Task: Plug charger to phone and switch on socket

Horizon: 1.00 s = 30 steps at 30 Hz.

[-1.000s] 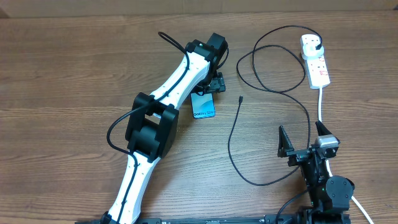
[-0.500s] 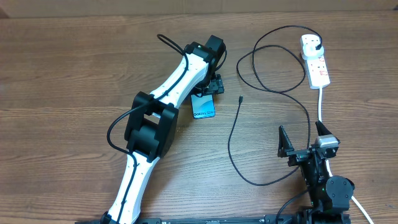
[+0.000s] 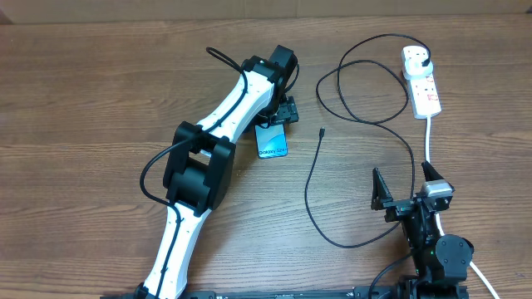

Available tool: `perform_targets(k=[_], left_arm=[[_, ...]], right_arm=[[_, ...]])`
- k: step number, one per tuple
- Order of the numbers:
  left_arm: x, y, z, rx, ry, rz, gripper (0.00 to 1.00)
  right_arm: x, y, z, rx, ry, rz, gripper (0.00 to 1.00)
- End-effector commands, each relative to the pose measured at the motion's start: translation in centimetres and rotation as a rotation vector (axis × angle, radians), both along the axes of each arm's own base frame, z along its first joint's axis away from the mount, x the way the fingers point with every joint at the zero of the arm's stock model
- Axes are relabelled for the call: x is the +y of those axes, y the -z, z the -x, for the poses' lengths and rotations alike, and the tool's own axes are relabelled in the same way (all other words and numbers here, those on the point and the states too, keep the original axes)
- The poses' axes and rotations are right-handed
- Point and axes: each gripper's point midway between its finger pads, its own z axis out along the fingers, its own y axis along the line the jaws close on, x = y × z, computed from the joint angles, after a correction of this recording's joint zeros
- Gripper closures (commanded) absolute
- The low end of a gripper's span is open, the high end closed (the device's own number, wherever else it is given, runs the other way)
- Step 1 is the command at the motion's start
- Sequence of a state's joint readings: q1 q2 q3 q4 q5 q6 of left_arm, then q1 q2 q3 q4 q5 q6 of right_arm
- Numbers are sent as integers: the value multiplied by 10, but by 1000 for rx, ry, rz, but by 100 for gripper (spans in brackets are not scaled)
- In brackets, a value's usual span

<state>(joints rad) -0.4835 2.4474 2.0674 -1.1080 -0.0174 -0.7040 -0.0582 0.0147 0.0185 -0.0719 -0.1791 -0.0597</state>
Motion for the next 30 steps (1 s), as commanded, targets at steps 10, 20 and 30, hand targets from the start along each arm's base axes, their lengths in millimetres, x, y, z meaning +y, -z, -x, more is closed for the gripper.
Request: perform_targets(k=[10,20,30], left_arm=[[2,26,14,48,6,-38,5],[2,26,13,50,5,-35,20],[0,24,14,59,3,-15,26]], right_arm=[[2,1,0,-5,-10,-3,0],[2,1,0,-5,-10,-3,0],[2,1,0,-5,-9,-3,0]])
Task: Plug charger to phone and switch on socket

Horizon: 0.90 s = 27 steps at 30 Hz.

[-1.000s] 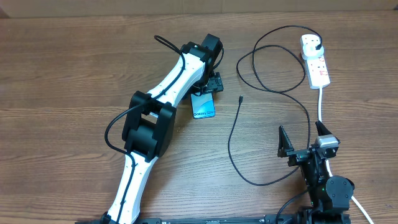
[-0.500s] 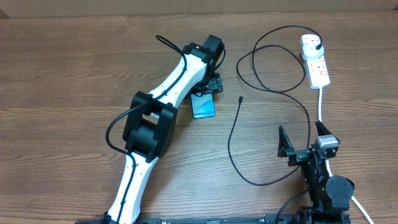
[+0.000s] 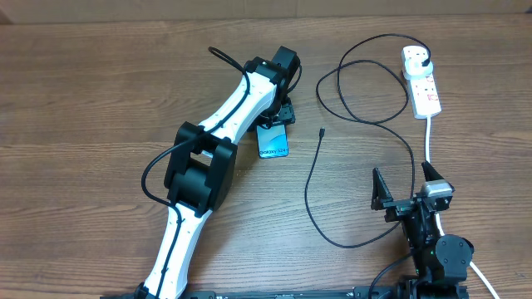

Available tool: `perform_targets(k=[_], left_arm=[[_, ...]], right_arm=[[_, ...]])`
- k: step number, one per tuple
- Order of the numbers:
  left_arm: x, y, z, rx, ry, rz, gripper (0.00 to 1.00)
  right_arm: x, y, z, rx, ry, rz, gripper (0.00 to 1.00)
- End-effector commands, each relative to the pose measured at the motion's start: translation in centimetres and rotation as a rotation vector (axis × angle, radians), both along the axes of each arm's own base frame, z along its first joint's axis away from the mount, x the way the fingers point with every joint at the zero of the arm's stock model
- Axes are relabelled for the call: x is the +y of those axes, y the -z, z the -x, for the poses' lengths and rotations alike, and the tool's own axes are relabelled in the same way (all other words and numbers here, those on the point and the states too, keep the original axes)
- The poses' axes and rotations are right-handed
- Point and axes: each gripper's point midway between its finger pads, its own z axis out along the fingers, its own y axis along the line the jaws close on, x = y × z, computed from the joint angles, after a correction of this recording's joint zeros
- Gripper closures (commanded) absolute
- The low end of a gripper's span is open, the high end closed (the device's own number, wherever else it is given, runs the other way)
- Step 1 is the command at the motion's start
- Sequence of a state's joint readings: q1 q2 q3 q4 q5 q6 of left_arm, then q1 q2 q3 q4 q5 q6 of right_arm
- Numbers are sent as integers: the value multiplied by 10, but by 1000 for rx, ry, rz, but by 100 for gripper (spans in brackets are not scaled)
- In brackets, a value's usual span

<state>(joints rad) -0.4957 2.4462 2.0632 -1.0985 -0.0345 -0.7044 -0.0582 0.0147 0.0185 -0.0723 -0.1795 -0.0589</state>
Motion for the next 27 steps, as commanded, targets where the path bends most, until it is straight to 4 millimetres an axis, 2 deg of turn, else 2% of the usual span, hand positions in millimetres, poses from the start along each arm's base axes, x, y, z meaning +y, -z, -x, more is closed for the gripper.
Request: perform_targets(k=[1,6,14,18,27], left_arm=[[3,22,14,73,-9,-1,27],[3,17,13,74,-11,6,28],[-13,2,10,102,-17,126,28],[-13,-5,13,145,-36,185,33],[-2,-12,10,167,-67,200,31]], right_arm=[[2,1,0,-5,-9,-2,0],[2,1,0,-5,-9,-2,0],[2,1,0,-5,-9,-2,0],[2,1,0,-5,-9,-2,0],[2,1,0,-5,-9,-2,0]])
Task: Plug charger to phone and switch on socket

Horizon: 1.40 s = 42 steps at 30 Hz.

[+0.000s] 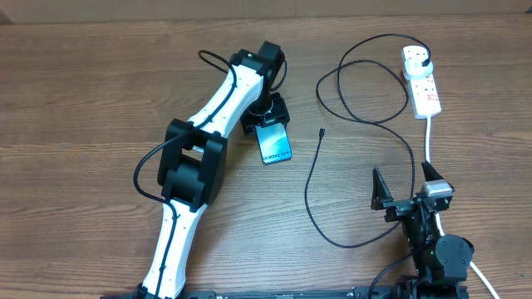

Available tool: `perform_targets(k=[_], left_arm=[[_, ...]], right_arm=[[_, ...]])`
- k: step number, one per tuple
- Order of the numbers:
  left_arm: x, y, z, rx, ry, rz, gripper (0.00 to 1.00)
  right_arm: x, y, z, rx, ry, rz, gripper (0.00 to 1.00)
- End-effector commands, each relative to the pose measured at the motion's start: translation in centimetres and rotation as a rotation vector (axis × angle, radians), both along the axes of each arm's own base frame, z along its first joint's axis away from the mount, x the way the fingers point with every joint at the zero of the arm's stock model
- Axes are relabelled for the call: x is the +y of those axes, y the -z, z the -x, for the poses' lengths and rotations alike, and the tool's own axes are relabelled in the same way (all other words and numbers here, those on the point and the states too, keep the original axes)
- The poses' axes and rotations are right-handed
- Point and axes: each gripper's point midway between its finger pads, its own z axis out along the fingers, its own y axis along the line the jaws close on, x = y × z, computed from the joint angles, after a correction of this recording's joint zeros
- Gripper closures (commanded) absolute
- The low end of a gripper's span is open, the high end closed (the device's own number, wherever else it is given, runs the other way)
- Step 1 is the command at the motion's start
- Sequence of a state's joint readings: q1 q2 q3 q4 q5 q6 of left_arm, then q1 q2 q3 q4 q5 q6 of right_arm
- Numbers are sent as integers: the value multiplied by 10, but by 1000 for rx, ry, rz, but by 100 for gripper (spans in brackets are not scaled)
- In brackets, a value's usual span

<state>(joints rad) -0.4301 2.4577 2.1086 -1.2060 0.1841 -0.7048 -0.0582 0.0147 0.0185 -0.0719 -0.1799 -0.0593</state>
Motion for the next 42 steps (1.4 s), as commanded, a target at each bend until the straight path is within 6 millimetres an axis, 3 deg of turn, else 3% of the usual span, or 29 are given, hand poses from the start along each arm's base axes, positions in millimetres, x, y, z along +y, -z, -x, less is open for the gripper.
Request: perform_targets(k=[1,8,23,42], left_arm=[[-3,-4,-5,5,-17,35,31],[-5,-8,-5,13,-17,54,31],[-29,-40,-8,25,-13,213,31],[-20,-49,-14,75,-66,334,32]], right_arm=[[2,1,0,-5,-9,-2,0],[2,1,0,-5,-9,-2,0],[2,1,0,-5,-9,-2,0],[2,1,0,-5,-9,-2,0]])
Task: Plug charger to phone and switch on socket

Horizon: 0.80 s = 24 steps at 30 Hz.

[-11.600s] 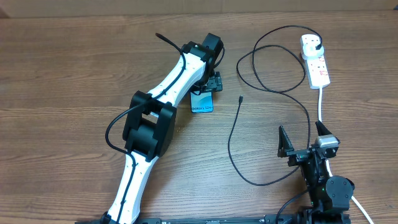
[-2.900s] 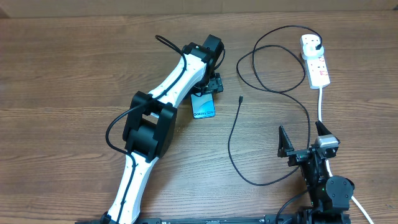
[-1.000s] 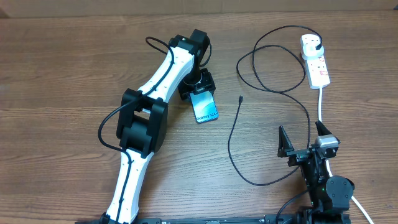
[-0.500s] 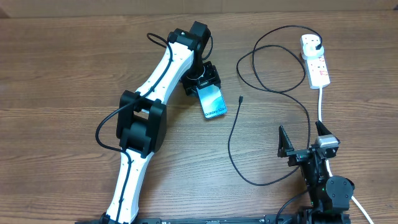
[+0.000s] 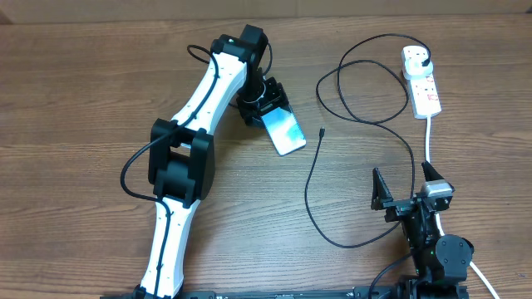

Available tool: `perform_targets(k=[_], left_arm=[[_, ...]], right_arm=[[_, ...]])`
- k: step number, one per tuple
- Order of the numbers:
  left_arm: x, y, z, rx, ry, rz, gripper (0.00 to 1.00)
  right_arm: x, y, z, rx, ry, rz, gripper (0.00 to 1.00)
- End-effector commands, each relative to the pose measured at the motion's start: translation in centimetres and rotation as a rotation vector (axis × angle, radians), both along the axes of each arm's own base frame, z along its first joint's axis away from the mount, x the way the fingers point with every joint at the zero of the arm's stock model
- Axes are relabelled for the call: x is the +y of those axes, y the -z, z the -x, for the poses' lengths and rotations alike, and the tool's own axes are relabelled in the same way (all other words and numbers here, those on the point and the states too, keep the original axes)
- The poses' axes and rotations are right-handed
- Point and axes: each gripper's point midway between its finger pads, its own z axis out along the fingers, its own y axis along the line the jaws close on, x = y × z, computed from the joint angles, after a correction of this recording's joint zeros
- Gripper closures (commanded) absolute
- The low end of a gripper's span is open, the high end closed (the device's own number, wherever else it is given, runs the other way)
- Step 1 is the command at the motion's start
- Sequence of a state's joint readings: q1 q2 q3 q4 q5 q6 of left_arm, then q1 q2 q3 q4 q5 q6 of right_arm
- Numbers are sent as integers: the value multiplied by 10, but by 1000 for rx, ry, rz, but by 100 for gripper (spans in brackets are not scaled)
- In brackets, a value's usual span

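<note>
In the overhead view my left gripper [image 5: 266, 106] is shut on the upper end of the phone [image 5: 284, 131]. The phone lies slanted, its free end pointing down-right, its face pale with glare. The black charger cable [image 5: 309, 187] has its small plug tip [image 5: 322, 131] a short way right of the phone, not touching it. From there the cable loops up to the white socket strip [image 5: 422, 85] at the far right, where its plug sits. My right gripper [image 5: 405, 184] is open near the front right, holding nothing.
The cable's big loop [image 5: 366, 79] lies between the phone and the socket strip. A white lead [image 5: 429, 137] runs from the strip down toward my right arm. The wooden table [image 5: 83, 124] extends to the left.
My left arm has swung further left and its wrist has turned. The phone has gone from nearly upright to slanting down-right, its free end now nearer the cable's plug tip.
At first my left gripper sat on the phone's top end, the phone pointing straight toward me, and it stayed so a second later. Then the arm stood further left with the phone slightly tilted. Now the phone slants toward the cable tip. The right arm never moved.
</note>
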<state>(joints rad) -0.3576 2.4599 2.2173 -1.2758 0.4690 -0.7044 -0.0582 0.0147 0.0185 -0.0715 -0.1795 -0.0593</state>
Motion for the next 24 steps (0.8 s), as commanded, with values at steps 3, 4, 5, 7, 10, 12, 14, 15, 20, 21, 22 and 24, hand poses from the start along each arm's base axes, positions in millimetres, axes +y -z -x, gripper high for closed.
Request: perform_targets(k=[3,4,5,7,10,12,14,15,20,21,22,24], left_arm=[[-2,-8,-7,-3,-8,61,32],[-2,-7,-8,-4,-7,61,32],[-2,-7,-8,-7,-3,60,32],[0,-6,-9,-16,3,48,32],[4,-4,-12,-38,11,23,26],[9,0,-14,-53,10,-20,23],[12,2,-14,-66,15,-58,18],[11,3,-14,-71,20,-71,14],[0,9,-18,-160,60,-172,0],[-2,10,-19,-175,57,-195,0],[-4,11,-20,-191,45,-225,0],[-6,12,-23,-224,22,-282,0]], right_arm=[[2,1,0,-5,-9,-2,0],[2,1,0,-5,-9,-2,0],[2,1,0,-5,-9,-2,0],[2,1,0,-5,-9,-2,0],[2,1,0,-5,-9,-2,0],[2,1,0,-5,-9,-2,0],[2,1,0,-5,-9,-2,0],[2,1,0,-5,-9,-2,0],[2,1,0,-5,-9,-2,0],[2,1,0,-5,-9,-2,0],[2,1,0,-5,-9,-2,0],[2,1,0,-5,-9,-2,0]])
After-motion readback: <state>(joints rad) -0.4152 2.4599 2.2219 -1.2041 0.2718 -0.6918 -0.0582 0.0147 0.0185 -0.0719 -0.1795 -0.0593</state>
